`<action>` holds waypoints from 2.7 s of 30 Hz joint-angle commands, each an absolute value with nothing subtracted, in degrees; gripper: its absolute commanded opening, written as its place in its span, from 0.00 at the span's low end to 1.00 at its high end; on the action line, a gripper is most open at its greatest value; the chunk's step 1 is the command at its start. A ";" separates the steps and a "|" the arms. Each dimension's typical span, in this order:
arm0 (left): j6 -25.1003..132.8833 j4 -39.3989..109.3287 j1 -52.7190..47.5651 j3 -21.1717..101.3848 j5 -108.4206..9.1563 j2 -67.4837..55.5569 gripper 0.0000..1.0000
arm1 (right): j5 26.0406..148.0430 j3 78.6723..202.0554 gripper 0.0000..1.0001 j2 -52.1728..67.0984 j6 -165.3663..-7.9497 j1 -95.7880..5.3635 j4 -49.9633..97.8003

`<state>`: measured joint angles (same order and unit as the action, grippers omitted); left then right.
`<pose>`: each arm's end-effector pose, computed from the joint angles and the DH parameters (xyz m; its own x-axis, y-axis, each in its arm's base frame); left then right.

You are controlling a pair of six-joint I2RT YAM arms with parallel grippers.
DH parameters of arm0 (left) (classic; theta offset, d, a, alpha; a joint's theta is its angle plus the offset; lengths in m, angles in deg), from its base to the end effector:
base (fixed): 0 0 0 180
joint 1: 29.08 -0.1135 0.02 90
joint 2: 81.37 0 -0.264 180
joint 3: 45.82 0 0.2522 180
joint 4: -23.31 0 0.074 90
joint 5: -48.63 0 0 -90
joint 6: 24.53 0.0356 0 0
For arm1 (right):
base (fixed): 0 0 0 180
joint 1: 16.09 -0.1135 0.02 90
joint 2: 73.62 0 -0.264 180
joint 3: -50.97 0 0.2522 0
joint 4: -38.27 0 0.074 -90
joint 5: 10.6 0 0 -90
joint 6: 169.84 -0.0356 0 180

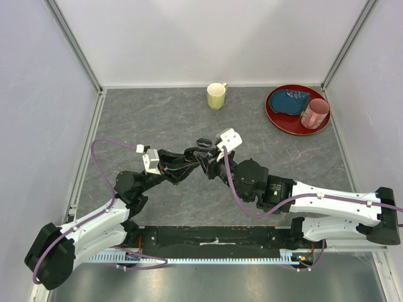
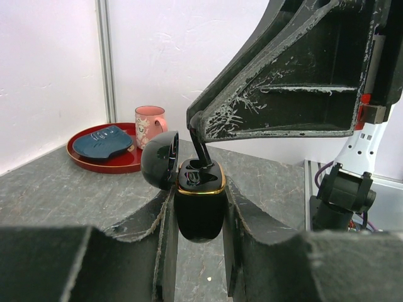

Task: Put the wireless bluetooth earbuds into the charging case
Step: Place the earbud in the charging case.

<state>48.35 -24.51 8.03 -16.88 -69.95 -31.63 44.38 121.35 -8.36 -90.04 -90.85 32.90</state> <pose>0.1324 -0.1215 0.2732 0.0902 -0.3924 -0.9154 0.9378 0.3429 -0.0545 0.0891 0.2492 0.3753 -0.1143 0.1320 -0.9846 -0.6290 0.7575 0.1746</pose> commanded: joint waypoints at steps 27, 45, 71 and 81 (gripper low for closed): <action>47.37 -27.97 8.01 -15.89 -67.91 -33.03 0.02 | 39.50 119.31 0.00 -8.40 -81.25 -93.34 35.94; 48.07 -28.85 8.01 -17.47 -70.29 -34.53 0.02 | 40.20 118.96 0.00 -9.11 -80.28 -93.25 37.96; 47.37 -29.73 8.01 -17.03 -66.07 -33.99 0.02 | 46.18 124.05 0.21 -6.21 -83.96 -93.34 26.54; 47.54 -28.67 7.93 -17.38 -66.24 -34.44 0.02 | 42.15 126.25 0.80 -9.89 -91.43 -93.25 25.74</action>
<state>48.30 -24.82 8.27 -17.89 -67.96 -33.80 44.42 124.04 -7.29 -87.09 -93.03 26.60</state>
